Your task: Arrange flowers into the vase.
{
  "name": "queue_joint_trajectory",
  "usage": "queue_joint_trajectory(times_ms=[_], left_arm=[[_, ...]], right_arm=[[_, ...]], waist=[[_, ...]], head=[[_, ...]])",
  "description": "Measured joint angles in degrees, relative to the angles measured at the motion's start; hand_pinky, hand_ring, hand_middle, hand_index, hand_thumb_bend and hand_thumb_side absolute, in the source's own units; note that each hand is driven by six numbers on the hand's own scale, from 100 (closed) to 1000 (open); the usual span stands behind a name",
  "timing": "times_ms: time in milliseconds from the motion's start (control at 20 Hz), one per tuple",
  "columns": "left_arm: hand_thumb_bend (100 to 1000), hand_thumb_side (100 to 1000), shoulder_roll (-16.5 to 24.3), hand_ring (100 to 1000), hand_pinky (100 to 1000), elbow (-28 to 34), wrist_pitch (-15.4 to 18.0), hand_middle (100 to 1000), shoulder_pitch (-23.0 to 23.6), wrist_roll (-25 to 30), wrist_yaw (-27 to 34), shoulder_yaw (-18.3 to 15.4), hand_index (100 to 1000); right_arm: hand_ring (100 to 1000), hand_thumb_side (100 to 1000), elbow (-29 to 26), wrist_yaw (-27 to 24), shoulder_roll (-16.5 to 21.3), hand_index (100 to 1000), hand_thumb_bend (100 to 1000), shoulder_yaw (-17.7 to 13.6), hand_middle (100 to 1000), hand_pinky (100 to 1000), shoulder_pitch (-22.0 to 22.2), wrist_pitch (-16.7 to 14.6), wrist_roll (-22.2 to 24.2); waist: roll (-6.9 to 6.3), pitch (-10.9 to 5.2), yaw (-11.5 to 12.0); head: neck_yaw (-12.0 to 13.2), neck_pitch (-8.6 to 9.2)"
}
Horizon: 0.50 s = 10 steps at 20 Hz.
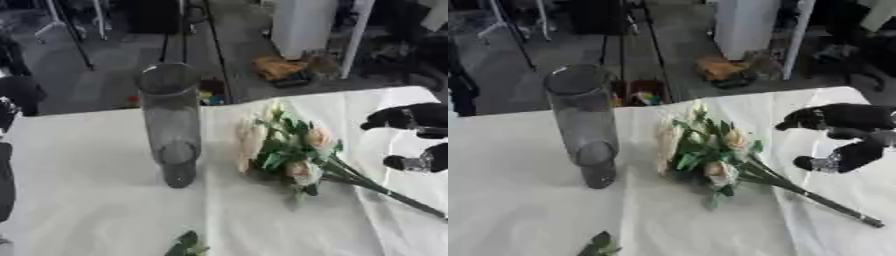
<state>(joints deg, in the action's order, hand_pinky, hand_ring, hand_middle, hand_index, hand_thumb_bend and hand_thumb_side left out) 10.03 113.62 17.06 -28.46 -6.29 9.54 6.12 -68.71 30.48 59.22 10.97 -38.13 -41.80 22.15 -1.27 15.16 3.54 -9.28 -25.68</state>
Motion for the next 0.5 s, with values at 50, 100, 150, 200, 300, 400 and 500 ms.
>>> queue_joint_trajectory(times_ms=[50,100,150,200,300,400,500], left_arm=[[377,894,0.0,687,696,0.0,0.0,884,0.0,0.0,0.0,0.0,937],[378,892,0.0,687,696,0.0,0.0,884,0.0,0.0,0.0,0.0,937],[378,892,0.0,687,696,0.0,0.0,884,0.0,0.0,0.0,0.0,937],[378,892,0.0,687,696,0.0,-0.1,884,0.0,0.0,0.0,0.0,937],[378,892,0.0,687,696,0.0,-0.1,884,0.0,0.0,0.1,0.0,937],[378,892,0.0,688,696,0.0,-0.1,883,0.0,0.1,0.1,0.0,932],[379,891,0.0,688,696,0.0,-0.1,883,0.0,0.1,0.1,0.0,931]], right_arm=[[965,1000,0.3,-0.2,-0.3,997,389,0.0,857,832,-0.4,0.8,0.8],[965,1000,0.6,-0.4,-0.7,1000,404,0.0,855,833,-0.9,1.6,1.6],[965,1000,1.1,-0.5,-1.1,1000,404,0.1,855,833,-1.3,2.4,2.4],[965,1000,1.4,-0.6,-1.5,1000,404,0.2,855,833,-1.8,3.2,3.2],[965,1000,1.8,-1.0,-2.0,1000,404,0.4,855,833,-2.3,4.4,4.5],[962,922,2.1,-1.4,-2.4,1000,472,0.7,848,827,-2.7,5.3,5.5],[954,896,3.5,-1.4,-3.0,996,483,1.1,846,823,-3.4,6.5,6.8]], waist=[[0.01,-0.01,0.0],[0.02,-0.02,-0.1],[0.04,-0.04,-0.2],[0.09,-0.06,-0.3],[0.19,-0.12,-0.4],[0.3,-0.18,-0.4],[0.44,-0.47,-0.7]], head=[[0.0,-0.02],[-0.1,-0.08],[-0.2,-0.22],[-0.2,-0.39],[-0.3,-0.48],[-0.3,-0.51],[-0.3,-0.65]])
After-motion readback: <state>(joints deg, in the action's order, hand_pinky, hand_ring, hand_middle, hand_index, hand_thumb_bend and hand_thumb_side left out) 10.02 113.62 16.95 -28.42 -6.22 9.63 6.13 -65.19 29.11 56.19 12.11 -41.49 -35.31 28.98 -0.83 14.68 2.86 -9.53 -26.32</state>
